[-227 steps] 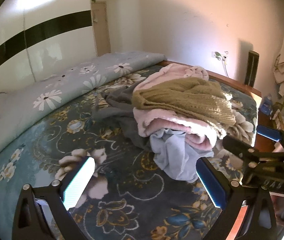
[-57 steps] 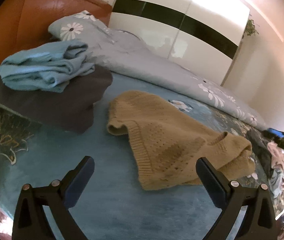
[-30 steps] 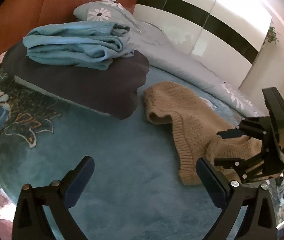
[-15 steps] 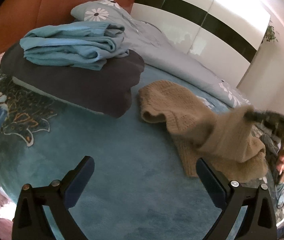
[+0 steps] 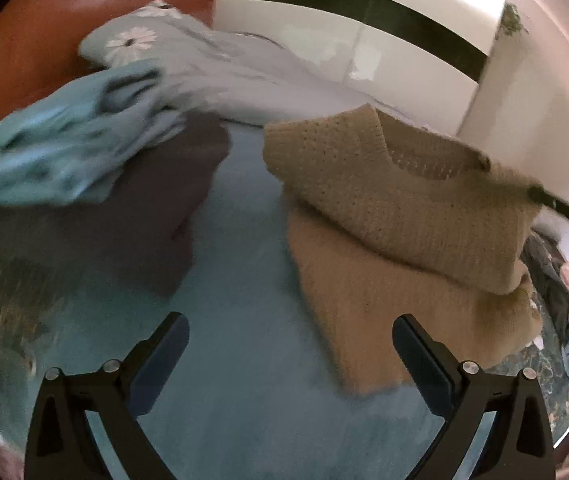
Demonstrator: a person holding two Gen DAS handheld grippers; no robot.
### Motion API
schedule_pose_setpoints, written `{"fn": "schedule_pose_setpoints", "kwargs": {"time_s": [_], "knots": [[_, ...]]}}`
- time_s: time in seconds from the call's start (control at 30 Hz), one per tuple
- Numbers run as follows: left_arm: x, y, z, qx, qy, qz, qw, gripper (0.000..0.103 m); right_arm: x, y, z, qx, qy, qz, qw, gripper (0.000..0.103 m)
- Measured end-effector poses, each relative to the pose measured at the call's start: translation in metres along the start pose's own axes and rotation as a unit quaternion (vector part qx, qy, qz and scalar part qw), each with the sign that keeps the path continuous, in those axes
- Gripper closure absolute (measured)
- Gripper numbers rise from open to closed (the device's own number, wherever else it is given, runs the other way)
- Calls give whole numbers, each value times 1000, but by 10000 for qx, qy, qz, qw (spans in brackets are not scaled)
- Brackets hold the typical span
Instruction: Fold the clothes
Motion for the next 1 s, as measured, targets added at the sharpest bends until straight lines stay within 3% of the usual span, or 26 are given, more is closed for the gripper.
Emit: {"fn": "schedule_pose_setpoints", "kwargs": {"time_s": [0.23,0.4,0.57,0.73,0.9,1.0], "knots": [[51,-15,54,1016,30,-24,9948,0,-33,7,-44,176,59,274,9995,92],[75,-11,60,679,212,-382,9967,0,-51,28,-80,337,221,613,9973,92],[96,-17,63,540,422,-591,9959,0,-49,29,-108,584,517,623,9950,92],[125,-26,86,327,581,-816,9944,0,-43,18,-112,805,532,540,9939,92],[165,-22,123,113,507,-620,9967,0,-39,15,-107,774,507,510,9944,92],[191,-20,140,-172,575,-761,9953,0,-38,13,-101,745,453,476,9951,92]]}}
Point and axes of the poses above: each gripper's, at about its wrist camera, not at the fingertips, and x roughly the way its jaws point, y to its left, z to its top, the point moved 6 cm from there along x, roughly the way its jaws point, and after that the axes turned 9 degrees about -y, right-handed, at the moved point
